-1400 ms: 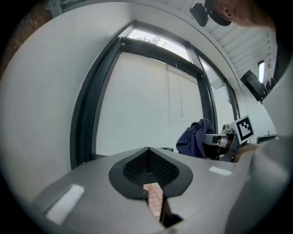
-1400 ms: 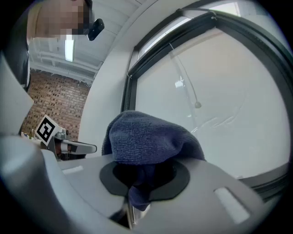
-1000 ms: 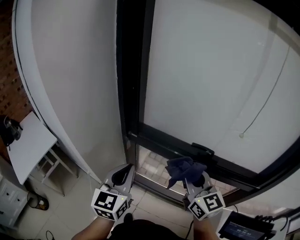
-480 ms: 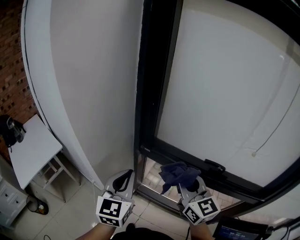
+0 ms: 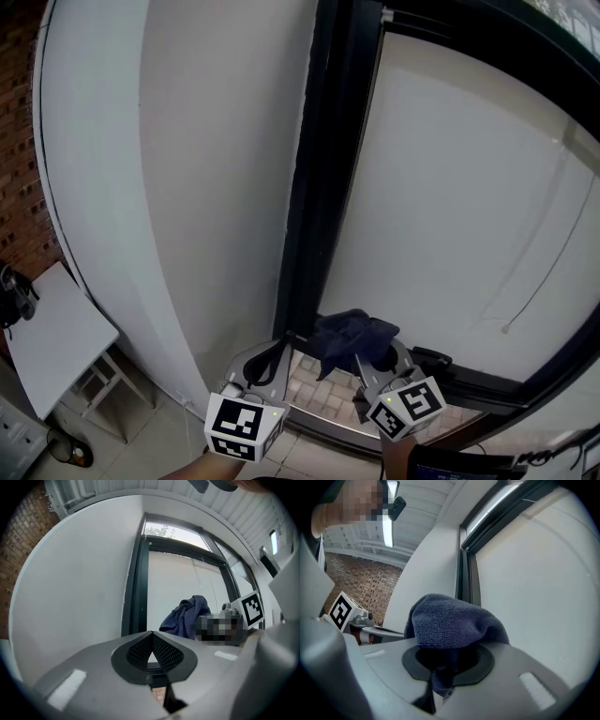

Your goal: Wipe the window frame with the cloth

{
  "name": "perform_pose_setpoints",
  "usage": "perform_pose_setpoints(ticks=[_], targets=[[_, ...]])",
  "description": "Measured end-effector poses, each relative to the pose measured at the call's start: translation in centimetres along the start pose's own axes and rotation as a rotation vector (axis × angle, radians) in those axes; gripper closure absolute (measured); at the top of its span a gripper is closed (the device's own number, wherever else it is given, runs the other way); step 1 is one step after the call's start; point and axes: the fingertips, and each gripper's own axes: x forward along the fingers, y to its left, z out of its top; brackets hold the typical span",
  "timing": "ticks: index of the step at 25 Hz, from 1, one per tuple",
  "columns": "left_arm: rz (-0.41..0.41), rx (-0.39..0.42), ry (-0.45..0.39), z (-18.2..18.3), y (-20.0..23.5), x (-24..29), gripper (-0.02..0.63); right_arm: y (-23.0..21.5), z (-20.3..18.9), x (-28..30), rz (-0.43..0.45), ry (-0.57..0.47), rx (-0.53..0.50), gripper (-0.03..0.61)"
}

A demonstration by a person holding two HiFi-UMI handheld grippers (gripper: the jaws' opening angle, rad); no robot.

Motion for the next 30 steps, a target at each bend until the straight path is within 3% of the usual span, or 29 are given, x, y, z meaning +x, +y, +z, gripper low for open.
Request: perform_pose_setpoints(ticks=[9,17,23,30], targets=[[-0.033,-0.005,-0.074,5.5,0.3,2.6,0.621,-1.7,6.6,3.4,0.005,-0.065,-0.061,0.528],[0.021,0.107,-0.189,13.1,-0.5,4.7,0.621,-4.3,13.4,7.0,0.039,-0.160,-0.106,0.528],[0.081,0.076,-0.290,18.5,1.1,6.7,0.620,-5.0,18.7,9.1,0.070,-0.227,-0.188,0.528],[0.075,0.083,-0.353,24.0,1.1,9.1,0.620,-5.7,25.4,10.2,0.078,-0.313,-0.227,0.528]])
